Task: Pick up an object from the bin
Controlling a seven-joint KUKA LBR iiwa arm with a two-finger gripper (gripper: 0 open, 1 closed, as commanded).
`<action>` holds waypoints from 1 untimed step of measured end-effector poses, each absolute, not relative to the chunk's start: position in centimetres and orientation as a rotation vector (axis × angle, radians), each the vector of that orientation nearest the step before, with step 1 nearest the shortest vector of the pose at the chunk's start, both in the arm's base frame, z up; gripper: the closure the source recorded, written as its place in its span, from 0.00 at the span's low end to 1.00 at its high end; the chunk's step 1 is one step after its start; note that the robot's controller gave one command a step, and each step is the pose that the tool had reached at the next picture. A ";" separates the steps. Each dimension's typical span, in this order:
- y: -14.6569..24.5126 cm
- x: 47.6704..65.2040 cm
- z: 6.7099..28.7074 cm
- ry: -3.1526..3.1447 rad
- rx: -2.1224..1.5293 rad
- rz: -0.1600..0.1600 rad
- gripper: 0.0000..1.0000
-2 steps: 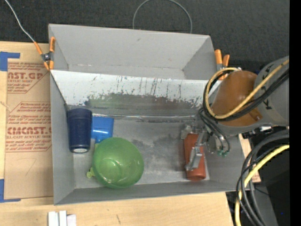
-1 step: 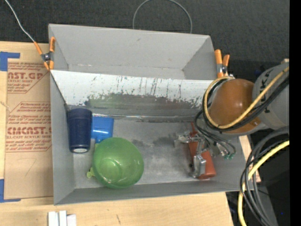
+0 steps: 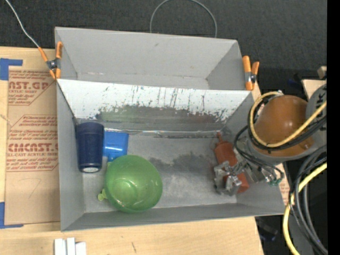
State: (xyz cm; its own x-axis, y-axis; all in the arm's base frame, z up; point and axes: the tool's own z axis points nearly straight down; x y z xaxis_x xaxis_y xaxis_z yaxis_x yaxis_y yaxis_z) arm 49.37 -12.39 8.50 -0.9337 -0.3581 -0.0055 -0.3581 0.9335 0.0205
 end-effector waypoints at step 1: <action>-13.4 49.5 8.6 3.082 -0.567 0.003 0.00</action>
Offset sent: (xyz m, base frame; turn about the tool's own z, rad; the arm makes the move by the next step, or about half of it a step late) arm 0.0000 0.0000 0.0000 0.0000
